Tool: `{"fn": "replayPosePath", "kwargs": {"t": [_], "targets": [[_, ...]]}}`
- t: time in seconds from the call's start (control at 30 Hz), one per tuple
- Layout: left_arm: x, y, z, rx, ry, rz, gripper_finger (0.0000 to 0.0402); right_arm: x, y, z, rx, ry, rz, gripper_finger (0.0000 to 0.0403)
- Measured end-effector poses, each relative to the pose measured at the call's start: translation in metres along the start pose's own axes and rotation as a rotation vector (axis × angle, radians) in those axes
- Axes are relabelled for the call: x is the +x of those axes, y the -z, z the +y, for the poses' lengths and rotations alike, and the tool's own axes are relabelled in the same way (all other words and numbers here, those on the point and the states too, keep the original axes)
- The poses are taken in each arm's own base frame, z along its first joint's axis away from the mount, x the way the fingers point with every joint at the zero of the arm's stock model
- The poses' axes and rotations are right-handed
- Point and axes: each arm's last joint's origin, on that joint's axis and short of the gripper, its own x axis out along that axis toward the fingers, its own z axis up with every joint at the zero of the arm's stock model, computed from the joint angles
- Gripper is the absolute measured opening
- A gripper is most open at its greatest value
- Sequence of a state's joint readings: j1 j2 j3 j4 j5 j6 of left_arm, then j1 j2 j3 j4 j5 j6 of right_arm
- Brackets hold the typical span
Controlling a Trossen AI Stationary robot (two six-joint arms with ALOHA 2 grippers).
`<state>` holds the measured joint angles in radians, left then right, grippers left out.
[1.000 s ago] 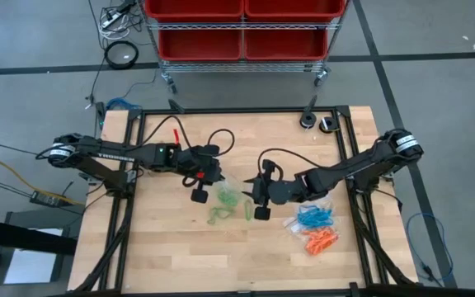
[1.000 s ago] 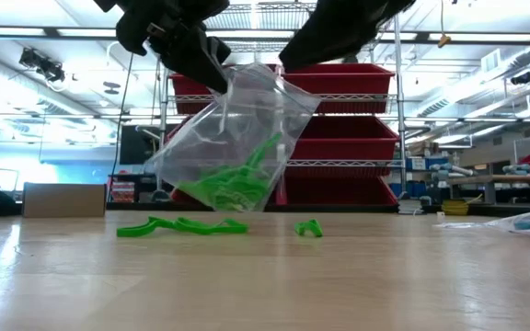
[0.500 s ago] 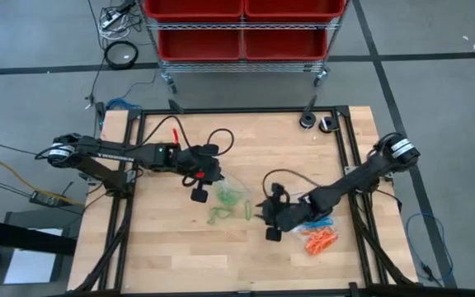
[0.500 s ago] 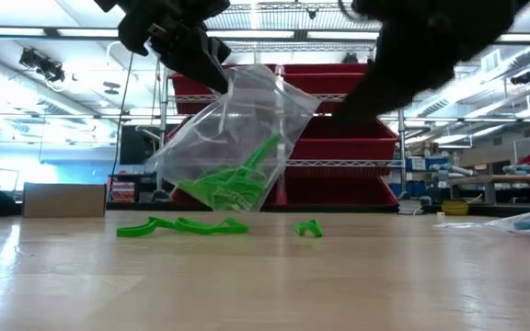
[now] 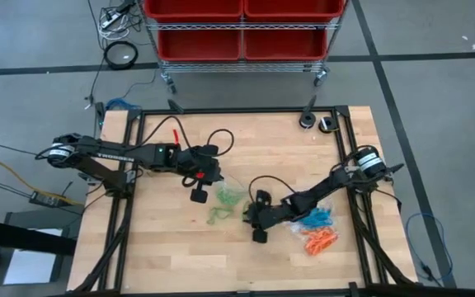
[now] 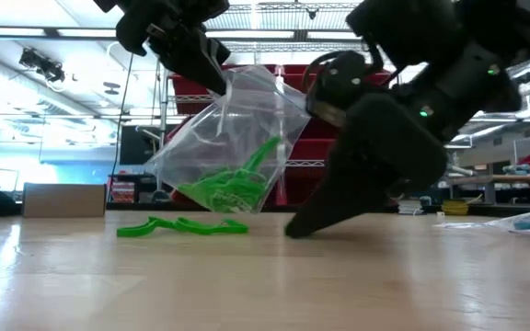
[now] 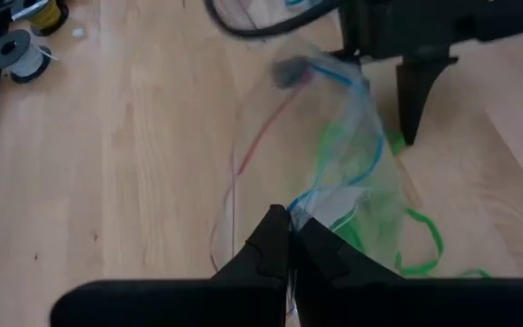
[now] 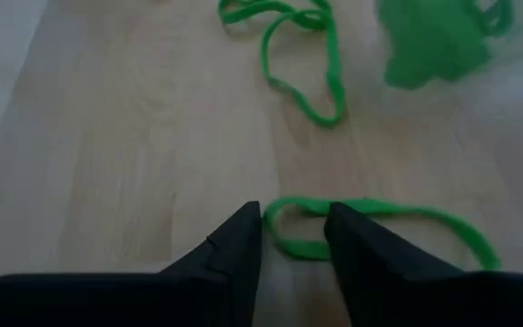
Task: Sort rubber bands
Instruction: Put the green rubber band into the transparent zip bag
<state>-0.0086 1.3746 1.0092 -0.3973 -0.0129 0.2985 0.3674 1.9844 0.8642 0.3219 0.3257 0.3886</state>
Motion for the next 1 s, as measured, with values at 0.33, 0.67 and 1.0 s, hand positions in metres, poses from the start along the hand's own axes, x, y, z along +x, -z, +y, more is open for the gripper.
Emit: {"fn": "replayPosePath", "kwargs": {"t": [0.33, 0.67, 1.0], "targets": [[0.0, 0.0, 0.0, 0.001, 0.002, -0.001, 0.0009, -0.009, -0.011, -0.001, -0.012, -0.052, -0.012, 0.0003], [0.0, 0.0, -0.002, 0.009, 0.011, 0.004, 0.001, -0.08, -0.058, 0.022, -0.074, -0.212, -0.243, 0.0], [0.0, -0.001, -0.002, 0.009, 0.011, -0.006, 0.001, -0.126, -0.113, -0.012, -0.135, -0.082, -0.585, 0.0]]}}
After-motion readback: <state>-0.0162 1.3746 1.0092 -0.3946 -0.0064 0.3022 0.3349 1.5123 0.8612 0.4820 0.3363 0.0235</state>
